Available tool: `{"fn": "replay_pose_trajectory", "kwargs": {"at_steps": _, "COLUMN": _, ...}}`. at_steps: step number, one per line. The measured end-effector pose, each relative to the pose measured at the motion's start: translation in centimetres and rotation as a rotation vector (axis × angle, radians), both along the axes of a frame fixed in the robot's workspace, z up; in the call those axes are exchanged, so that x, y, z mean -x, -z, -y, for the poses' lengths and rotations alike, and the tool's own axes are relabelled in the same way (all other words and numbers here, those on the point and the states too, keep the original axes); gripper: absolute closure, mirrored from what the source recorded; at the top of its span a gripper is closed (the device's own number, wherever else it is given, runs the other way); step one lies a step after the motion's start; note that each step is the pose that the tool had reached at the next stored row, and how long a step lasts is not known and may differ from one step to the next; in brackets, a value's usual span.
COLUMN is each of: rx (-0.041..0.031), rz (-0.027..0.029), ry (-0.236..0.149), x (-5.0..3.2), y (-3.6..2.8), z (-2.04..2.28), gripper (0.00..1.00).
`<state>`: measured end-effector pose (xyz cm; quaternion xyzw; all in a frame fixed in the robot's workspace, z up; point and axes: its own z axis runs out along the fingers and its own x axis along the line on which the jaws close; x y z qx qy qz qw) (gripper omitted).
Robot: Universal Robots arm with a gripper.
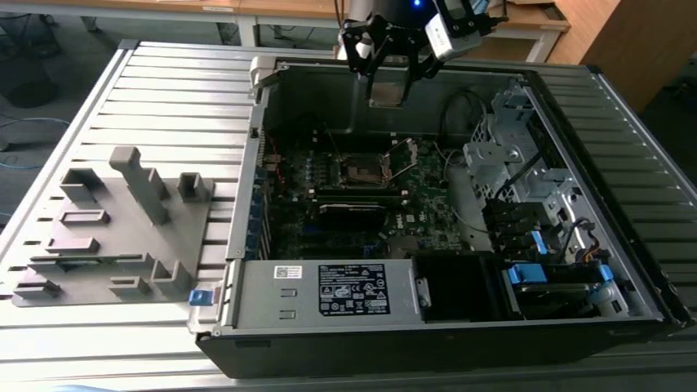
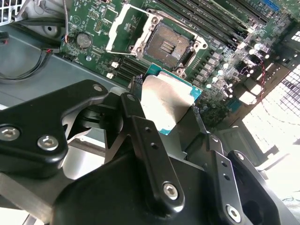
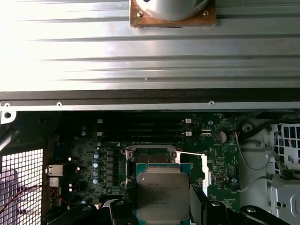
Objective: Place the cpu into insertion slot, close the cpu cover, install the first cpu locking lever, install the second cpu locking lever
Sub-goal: 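Place the cpu into insertion slot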
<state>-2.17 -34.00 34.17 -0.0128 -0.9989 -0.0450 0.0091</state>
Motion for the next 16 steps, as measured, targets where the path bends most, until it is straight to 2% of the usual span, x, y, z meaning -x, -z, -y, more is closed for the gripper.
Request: {"fn": "replay_pose_trajectory", "kwargs": {"at_steps": 16, "rx": -0.0004, "rz": 0.0002, "ry": 0.0, "x": 0.0, "y": 0.33, "z": 0.0, "gripper": 0.46}}
